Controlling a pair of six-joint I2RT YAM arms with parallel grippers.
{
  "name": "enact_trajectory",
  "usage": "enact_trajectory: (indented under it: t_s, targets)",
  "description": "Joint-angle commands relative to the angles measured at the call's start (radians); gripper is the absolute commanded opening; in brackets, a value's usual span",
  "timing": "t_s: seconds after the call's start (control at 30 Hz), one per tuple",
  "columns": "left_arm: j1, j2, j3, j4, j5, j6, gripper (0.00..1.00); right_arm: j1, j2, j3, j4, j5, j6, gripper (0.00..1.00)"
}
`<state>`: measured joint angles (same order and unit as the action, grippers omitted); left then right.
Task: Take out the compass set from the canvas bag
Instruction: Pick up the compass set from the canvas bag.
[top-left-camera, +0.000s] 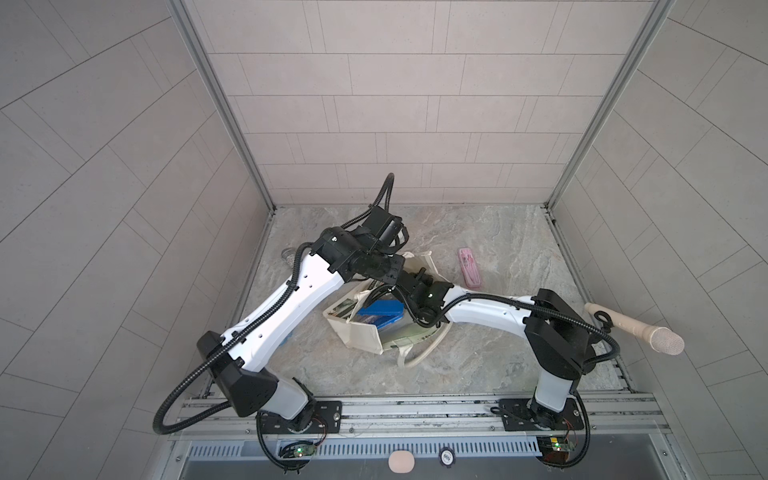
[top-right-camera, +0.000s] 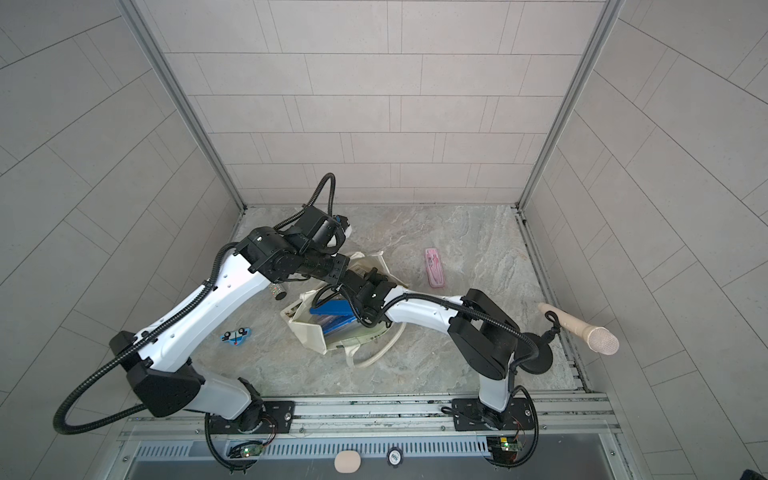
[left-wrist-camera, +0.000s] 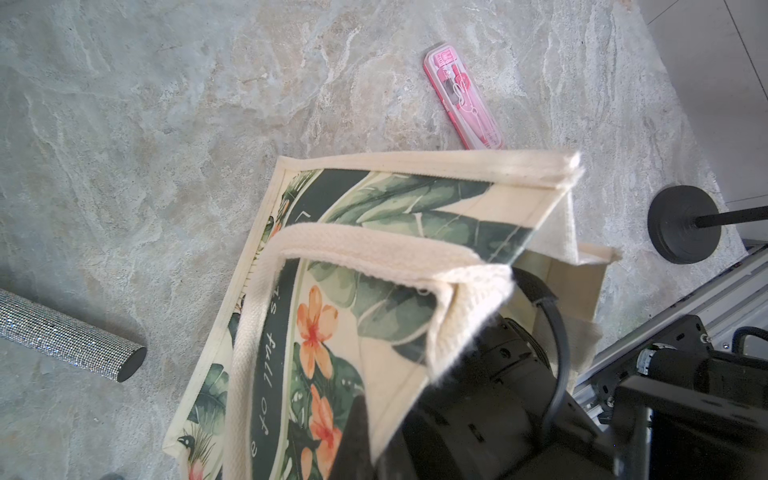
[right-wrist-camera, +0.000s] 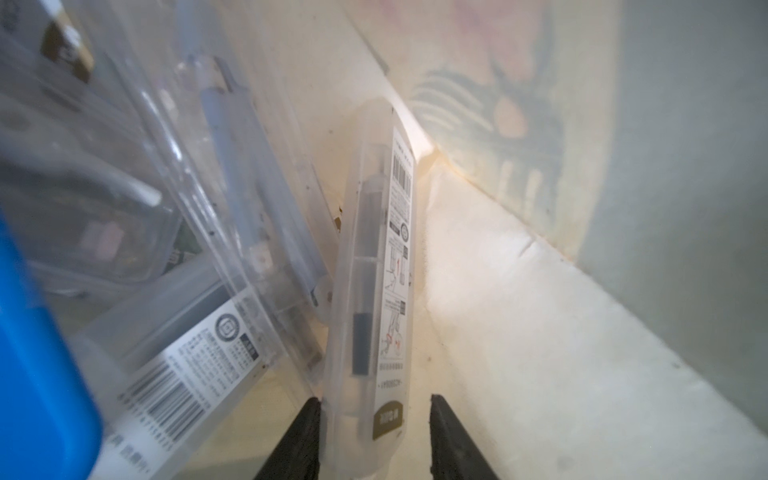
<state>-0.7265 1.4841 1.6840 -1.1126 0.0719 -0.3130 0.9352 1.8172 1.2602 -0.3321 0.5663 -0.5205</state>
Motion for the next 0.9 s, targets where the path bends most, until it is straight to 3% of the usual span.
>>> enact_trajectory:
  t_s: [0.0, 0.03, 0.07, 0.2, 0.53, 0.87]
  targets:
    - [-0.017, -0.005, 0.039, 0.0, 0.069, 0.006, 0.0, -0.004, -0.029, 0.013, 0.063, 0.02, 0.007, 0.44]
    - [-0.017, -0.005, 0.04, 0.0, 0.069, 0.006, 0.0, -0.004, -0.029, 0.013, 0.064, 0.017, 0.007, 0.43]
    - [-0.017, -0.005, 0.042, -0.001, 0.069, 0.005, 0.0, -0.004, -0.027, 0.014, 0.065, 0.015, -0.007, 0.26]
    - [-0.017, -0.004, 0.048, -0.006, 0.069, 0.006, 0.0, -0.004, -0.027, 0.02, 0.067, 0.0, -0.001, 0.18]
    - [-0.017, -0.003, 0.054, -0.015, 0.062, 0.008, 0.0, -0.003, -0.047, 0.015, 0.054, -0.018, 0.007, 0.17]
    - [-0.018, -0.002, 0.057, -0.016, 0.057, 0.014, 0.0, 0.007, -0.265, -0.157, 0.072, -0.104, 0.059, 0.17]
